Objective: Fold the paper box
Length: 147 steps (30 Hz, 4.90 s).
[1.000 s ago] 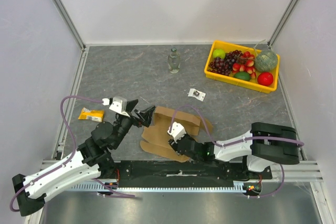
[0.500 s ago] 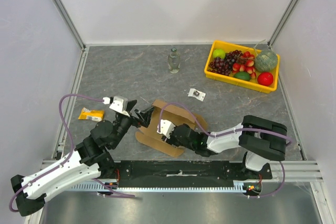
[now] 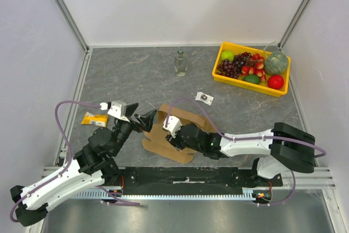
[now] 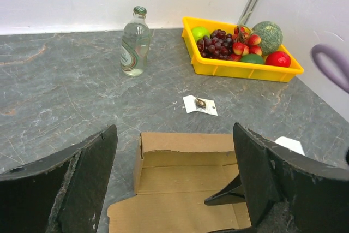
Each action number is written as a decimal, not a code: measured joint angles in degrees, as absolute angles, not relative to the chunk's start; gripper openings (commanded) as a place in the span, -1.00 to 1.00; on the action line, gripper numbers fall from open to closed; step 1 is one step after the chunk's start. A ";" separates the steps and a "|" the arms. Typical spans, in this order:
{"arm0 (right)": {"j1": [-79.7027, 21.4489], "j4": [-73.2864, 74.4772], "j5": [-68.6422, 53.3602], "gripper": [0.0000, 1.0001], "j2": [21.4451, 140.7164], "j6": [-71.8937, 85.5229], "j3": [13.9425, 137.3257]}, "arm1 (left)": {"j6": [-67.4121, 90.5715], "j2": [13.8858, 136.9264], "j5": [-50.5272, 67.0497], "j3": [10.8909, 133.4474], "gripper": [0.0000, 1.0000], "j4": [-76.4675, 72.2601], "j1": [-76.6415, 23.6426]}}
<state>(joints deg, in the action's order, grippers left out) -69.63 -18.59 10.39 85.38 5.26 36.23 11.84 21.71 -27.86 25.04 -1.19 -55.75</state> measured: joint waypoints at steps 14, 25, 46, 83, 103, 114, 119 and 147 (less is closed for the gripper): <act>-83.18 4.64 40.97 0.25 92.27 49.15 49.10 | 11.86 20.84 -30.04 25.04 0.87 -0.27 -55.75; -82.41 15.42 48.53 0.27 96.99 67.51 49.45 | 11.90 19.03 -30.24 25.02 0.88 0.38 -55.75; -78.06 5.34 46.37 0.20 97.45 64.36 44.84 | 11.90 16.05 -31.62 24.91 0.87 2.96 -55.75; -65.17 -25.89 22.65 0.03 96.86 11.86 35.97 | 11.90 15.29 -33.58 24.91 0.87 4.34 -55.75; -63.51 -15.42 20.16 -0.89 79.35 16.01 29.80 | 12.58 15.29 -34.09 24.91 0.86 4.34 -55.75; -63.46 -16.60 27.38 -1.00 83.66 25.58 27.31 | 12.73 15.31 -34.09 24.91 0.70 4.36 -55.75; -62.87 -21.02 28.45 -1.00 86.72 25.54 27.40 | 12.84 15.14 -34.11 24.91 0.69 4.64 -55.75; -59.40 -21.30 18.00 -1.00 68.60 20.29 23.88 | 9.17 46.65 -21.41 38.17 0.43 -4.14 -43.35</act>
